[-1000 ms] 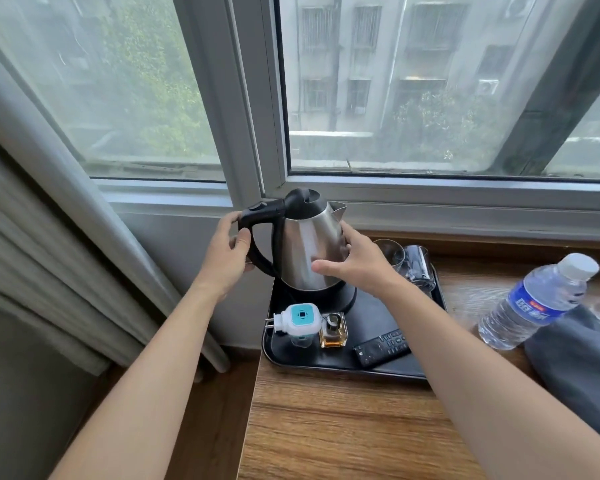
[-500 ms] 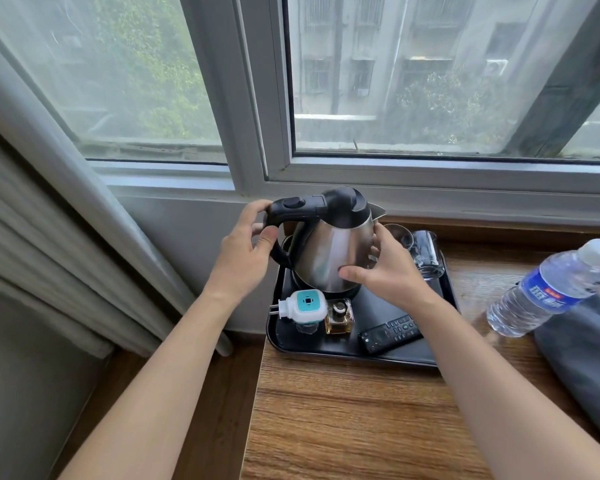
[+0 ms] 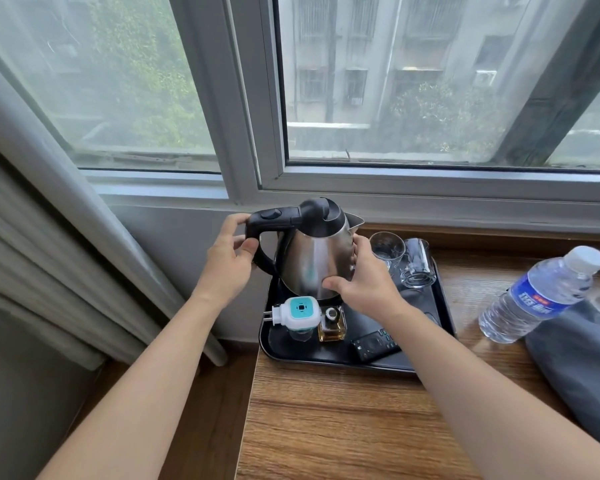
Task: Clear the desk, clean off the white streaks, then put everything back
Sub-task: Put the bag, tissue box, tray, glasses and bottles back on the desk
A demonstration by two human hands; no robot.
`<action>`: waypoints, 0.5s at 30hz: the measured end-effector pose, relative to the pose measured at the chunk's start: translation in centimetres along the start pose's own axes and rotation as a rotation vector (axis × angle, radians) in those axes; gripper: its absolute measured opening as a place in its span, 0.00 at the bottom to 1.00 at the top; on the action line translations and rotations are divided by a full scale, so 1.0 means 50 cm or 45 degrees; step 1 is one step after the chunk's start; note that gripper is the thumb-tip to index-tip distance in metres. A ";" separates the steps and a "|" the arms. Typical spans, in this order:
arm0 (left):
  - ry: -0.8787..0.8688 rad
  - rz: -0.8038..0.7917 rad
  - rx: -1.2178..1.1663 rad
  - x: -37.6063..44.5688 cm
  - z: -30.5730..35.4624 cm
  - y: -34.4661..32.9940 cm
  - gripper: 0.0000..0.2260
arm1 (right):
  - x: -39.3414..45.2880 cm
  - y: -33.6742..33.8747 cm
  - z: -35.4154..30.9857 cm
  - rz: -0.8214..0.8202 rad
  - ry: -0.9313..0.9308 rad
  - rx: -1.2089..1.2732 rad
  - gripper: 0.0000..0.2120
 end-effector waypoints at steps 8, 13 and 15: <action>0.011 0.000 -0.025 -0.003 -0.010 -0.007 0.17 | 0.002 0.002 0.008 -0.030 -0.031 0.046 0.42; 0.090 0.077 -0.075 -0.065 -0.045 -0.004 0.17 | -0.041 0.018 0.037 -0.031 -0.044 0.015 0.39; 0.111 0.137 -0.037 -0.115 -0.068 0.003 0.19 | -0.082 0.023 0.062 0.011 -0.028 -0.154 0.35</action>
Point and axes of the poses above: each hand's wrist, its own x-axis towards the middle knuckle, its own y-axis out of the back of the hand, z = x × y, the point moved 5 cm from there along x, towards the middle knuckle, and after that the axes turned 1 degree about -x, right-handed, at the moved point
